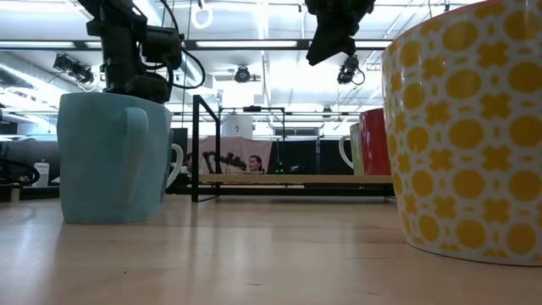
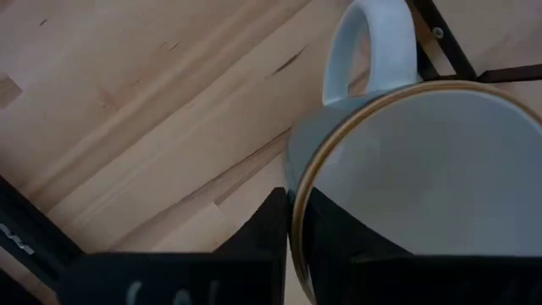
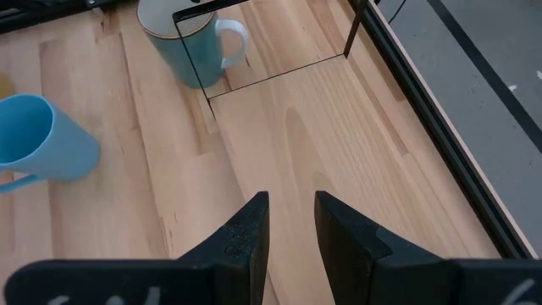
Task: Place coffee mugs
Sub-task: Put the light blue cup on the shelf
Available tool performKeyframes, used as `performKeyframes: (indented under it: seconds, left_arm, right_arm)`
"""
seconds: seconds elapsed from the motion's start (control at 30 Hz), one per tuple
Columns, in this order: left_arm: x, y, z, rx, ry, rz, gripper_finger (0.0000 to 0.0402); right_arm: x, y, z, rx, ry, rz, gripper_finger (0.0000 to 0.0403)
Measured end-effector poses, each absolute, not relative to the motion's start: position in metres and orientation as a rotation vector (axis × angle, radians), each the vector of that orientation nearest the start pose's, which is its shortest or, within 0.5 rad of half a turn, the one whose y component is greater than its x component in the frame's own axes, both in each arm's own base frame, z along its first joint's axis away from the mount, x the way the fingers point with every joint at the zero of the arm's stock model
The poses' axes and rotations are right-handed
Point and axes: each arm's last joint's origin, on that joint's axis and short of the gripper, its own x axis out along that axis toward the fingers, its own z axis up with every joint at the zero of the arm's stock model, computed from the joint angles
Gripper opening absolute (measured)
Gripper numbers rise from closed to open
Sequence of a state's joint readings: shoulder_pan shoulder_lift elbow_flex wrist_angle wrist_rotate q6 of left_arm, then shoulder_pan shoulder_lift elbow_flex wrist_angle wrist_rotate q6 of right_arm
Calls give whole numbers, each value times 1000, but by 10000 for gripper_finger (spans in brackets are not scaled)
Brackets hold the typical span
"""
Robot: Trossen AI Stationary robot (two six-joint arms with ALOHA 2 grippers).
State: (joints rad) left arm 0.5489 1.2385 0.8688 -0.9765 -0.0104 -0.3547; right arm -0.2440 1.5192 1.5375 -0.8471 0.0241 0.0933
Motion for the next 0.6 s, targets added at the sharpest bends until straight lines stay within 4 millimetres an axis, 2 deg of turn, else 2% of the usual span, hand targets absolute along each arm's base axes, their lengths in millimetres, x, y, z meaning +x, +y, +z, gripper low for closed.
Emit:
performKeyframes:
  seconds: [0.43,0.6]
  left_arm:
    - [174,106,227,-702,1226,742,27]
    - [172,106,244,-694,1262,763,27]
  right_arm:
    - [306,-77,360,179,814,-291,103]
    - [306,-77,360,179,814,-291,103]
